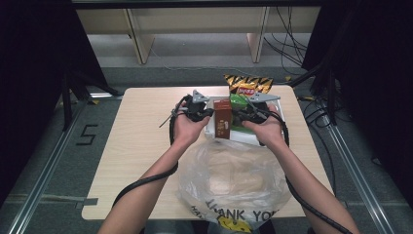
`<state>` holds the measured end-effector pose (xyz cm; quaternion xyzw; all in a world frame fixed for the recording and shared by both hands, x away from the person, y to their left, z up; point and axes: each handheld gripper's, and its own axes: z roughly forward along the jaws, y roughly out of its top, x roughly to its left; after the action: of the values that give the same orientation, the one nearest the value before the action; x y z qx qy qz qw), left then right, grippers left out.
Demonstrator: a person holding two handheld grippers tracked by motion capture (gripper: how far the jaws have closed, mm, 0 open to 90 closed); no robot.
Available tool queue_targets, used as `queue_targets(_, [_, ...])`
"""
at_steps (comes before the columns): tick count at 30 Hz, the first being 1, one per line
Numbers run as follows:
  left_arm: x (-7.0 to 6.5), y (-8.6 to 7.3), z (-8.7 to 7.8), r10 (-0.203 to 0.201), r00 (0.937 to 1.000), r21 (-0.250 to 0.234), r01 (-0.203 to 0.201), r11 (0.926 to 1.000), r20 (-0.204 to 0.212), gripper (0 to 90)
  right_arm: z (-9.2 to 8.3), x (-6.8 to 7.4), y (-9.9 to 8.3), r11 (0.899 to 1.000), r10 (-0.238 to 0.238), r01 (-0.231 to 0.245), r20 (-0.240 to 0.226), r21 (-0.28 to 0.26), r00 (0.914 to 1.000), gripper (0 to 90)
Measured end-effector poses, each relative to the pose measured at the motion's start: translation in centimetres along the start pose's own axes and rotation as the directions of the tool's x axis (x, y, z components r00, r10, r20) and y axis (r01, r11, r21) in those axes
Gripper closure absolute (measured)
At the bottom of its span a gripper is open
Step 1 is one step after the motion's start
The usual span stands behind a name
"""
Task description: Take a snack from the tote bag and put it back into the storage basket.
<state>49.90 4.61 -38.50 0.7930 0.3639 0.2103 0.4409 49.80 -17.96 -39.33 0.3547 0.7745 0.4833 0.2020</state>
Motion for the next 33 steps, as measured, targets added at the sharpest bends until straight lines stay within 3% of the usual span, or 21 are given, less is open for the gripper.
queue_targets(1, [0.05,0.01,0.05,-0.001,1.0000,0.000,0.001,1.0000,0.000,88.0,-0.04,0.12,-0.01,1.000,0.009,-0.009,-0.003,-0.006,1.0000,90.0])
queue_targets(2, [0.06,0.02,0.10,-0.006,1.0000,-0.001,0.006,1.0000,-0.001,88.0,-0.27,-0.15,-0.06,0.999,-0.033,0.034,-0.011,0.014,0.9994,90.0])
queue_targets(6, [0.12,0.08,0.19,0.004,1.0000,0.003,-0.004,1.0000,-0.006,87.4,-0.52,0.25,-0.17,1.000,0.005,-0.005,-0.016,0.008,0.9998,90.0])
queue_targets(9, [0.12,0.16,0.16,0.013,0.9998,0.003,-0.013,0.9999,-0.011,86.9,-0.51,0.06,-0.30,1.000,-0.021,0.022,-0.015,0.014,0.9997,90.0])
queue_targets(14, [0.07,0.26,0.07,0.010,0.9998,-0.004,-0.010,0.9999,-0.019,85.6,-0.44,0.19,-0.49,1.000,-0.001,0.001,-0.011,0.018,0.9999,90.0])
queue_targets(16, [0.22,0.26,-0.07,0.022,0.9995,0.002,-0.021,0.9998,-0.022,84.8,-0.61,-0.19,-0.46,0.999,-0.033,0.033,0.000,0.018,0.9994,90.0])
queue_targets(18, [0.19,0.14,-0.07,0.003,0.9996,-0.006,-0.003,1.0000,-0.028,84.4,-0.60,-0.06,-0.48,1.000,-0.002,0.002,-0.007,0.018,1.0000,89.9])
queue_targets(21, [0.25,-0.03,-0.29,0.001,0.9996,0.000,-0.001,1.0000,-0.027,84.3,-0.56,-0.11,-0.44,1.000,0.005,-0.005,0.004,0.020,1.0000,90.0])
queue_targets(23, [0.23,-0.20,-0.40,0.005,0.9996,0.014,-0.004,0.9999,-0.028,84.6,-0.52,-0.08,-0.51,0.999,-0.014,0.014,0.001,0.032,0.9999,90.0])
queue_targets(24, [0.14,-0.25,-0.32,-0.003,0.9997,0.012,0.004,0.9999,-0.025,84.6,-0.38,0.21,-0.48,1.000,0.020,-0.020,-0.002,0.019,0.9998,90.0])
queue_targets(25, [0.14,-0.24,-0.28,-0.001,0.9999,0.018,0.001,0.9998,-0.017,84.7,-0.52,0.00,-0.44,0.999,-0.015,0.014,0.006,0.048,0.9999,90.0])
queue_targets(28, [-0.07,-0.19,-0.10,0.000,0.9999,0.014,0.000,0.9999,-0.017,84.8,-0.24,0.29,-0.50,1.000,0.007,-0.007,0.000,0.026,1.0000,90.0])
queue_targets(29, [-0.11,-0.10,-0.07,0.007,0.9998,0.022,-0.006,0.9997,-0.017,84.8,-0.29,0.11,-0.53,0.999,-0.017,0.017,-0.006,0.038,0.9998,90.0])
queue_targets(30, [-0.16,-0.08,0.01,0.006,0.9999,0.016,-0.006,0.9999,-0.016,84.9,-0.27,0.36,-0.54,0.999,0.009,-0.009,0.003,0.033,1.0000,90.0])
queue_targets(32, [-0.20,0.10,0.01,0.035,0.9992,0.032,-0.034,0.9989,-0.020,85.4,-0.29,0.37,-0.64,0.999,-0.006,0.006,0.003,0.039,1.0000,90.0])
queue_targets(33, [-0.24,0.15,0.09,0.024,0.9996,0.027,-0.023,0.9994,-0.015,85.5,-0.37,0.47,-0.61,0.999,-0.002,0.002,-0.002,0.047,1.0000,90.0])
